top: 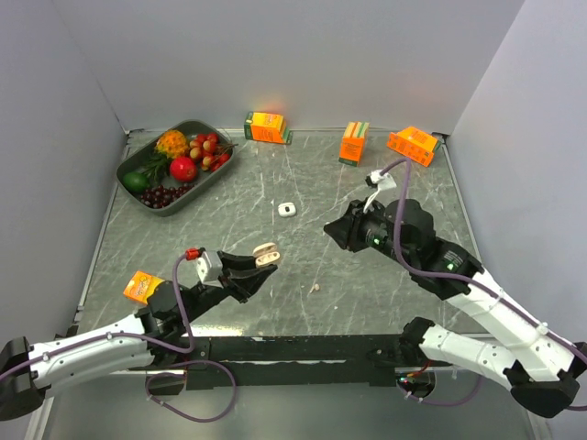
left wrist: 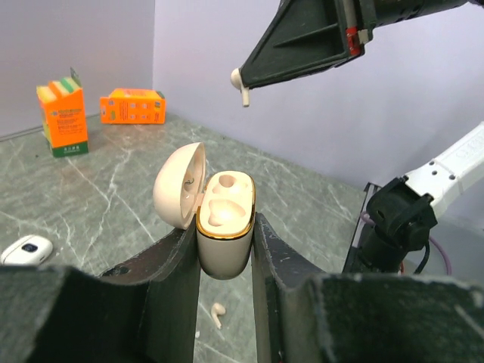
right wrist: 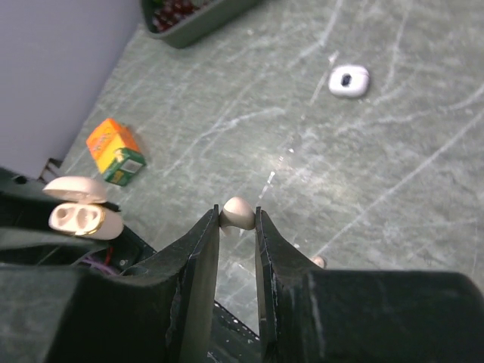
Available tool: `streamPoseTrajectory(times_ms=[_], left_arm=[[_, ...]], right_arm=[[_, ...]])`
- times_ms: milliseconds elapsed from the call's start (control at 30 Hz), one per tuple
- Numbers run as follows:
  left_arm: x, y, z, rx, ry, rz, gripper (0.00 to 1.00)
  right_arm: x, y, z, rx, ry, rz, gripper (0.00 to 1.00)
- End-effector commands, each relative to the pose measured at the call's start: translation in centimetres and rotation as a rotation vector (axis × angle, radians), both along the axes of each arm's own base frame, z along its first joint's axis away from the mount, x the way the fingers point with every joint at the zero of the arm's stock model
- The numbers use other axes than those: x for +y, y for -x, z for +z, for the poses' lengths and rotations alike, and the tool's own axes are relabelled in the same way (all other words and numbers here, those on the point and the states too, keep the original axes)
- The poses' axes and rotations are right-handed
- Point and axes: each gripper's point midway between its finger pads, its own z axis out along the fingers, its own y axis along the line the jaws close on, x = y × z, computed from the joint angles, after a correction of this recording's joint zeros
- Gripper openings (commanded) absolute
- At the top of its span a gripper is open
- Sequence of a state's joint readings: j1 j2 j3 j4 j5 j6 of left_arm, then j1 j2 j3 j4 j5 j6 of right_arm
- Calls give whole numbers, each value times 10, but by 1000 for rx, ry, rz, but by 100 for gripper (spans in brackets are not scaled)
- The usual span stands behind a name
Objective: Insert the wireless bluetooth earbuds into the charging case
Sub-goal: Pick up the earbud from the center of the board, then place the earbud in the charging case.
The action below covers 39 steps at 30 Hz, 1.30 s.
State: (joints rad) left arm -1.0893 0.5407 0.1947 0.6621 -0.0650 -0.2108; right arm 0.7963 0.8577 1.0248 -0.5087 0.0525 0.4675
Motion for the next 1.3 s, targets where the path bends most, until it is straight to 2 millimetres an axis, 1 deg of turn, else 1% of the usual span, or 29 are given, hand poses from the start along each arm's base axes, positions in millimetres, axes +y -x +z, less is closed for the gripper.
streamPoseTrajectory(times_ms=[0, 33, 100, 133, 167, 200, 233, 267, 333, 400, 467, 500, 533, 600, 633, 767, 867, 933, 967, 1000, 1067, 1267], left_arm=[[4, 4, 45, -94, 101, -2, 1], [3, 4, 45, -97, 99, -2, 1], [3, 5, 48, -114, 111, -6, 1], [1, 4, 44, -117, 102, -7, 1], [0, 5, 43, -127, 100, -9, 1], [-1, 7, 45, -146, 106, -21, 1], [-3, 7, 41, -155, 89, -23, 1], [-4, 7, 40, -159, 85, -26, 1], [-8, 7, 37, -177, 65, -33, 1], [-11, 7, 34, -184, 50, -39, 1], [-15, 6, 36, -194, 38, -42, 1], [-18, 5, 33, -193, 23, -46, 1], [-20, 4, 36, -193, 20, -47, 1], [-26, 3, 33, -187, -1, -57, 1], [-28, 4, 33, -188, -2, -66, 1], [-34, 4, 31, -184, -25, -83, 1], [-35, 6, 30, -186, -28, -94, 1], [-36, 6, 30, -185, -28, -99, 1], [-36, 7, 29, -184, -29, -106, 1], [-36, 8, 29, -186, -28, -109, 1], [-37, 8, 28, -183, -31, -111, 1], [-36, 9, 30, -184, -21, -113, 1]], right_arm=[[5, 14, 57, -151, -96, 101, 20], [9, 17, 62, -176, -121, 135, 20], [10, 25, 69, -225, -166, 170, 19], [15, 29, 59, -231, -173, 211, 19], [15, 35, 74, -294, -227, 233, 17], [18, 39, 77, -320, -245, 264, 16], [22, 45, 73, -335, -247, 309, 15], [23, 48, 77, -359, -258, 322, 15], [26, 52, 78, -384, -246, 357, 13], [32, 55, 74, -374, -225, 378, 9], [38, 57, 69, -374, -205, 389, 5], [41, 58, 70, -378, -207, 388, 4], [44, 60, 67, -389, -201, 396, 3], [51, 61, 64, -392, -181, 389, 1], [55, 59, 59, -376, -161, 388, 1], [63, 59, 55, -360, -144, 388, 0], [64, 54, 43, -350, -121, 365, 0], [65, 53, 41, -356, -127, 355, 0], [66, 53, 36, -352, -122, 355, 0], [64, 51, 38, -363, -132, 334, 0], [64, 49, 35, -364, -132, 323, 0], [64, 47, 34, -371, -124, 303, 0]])
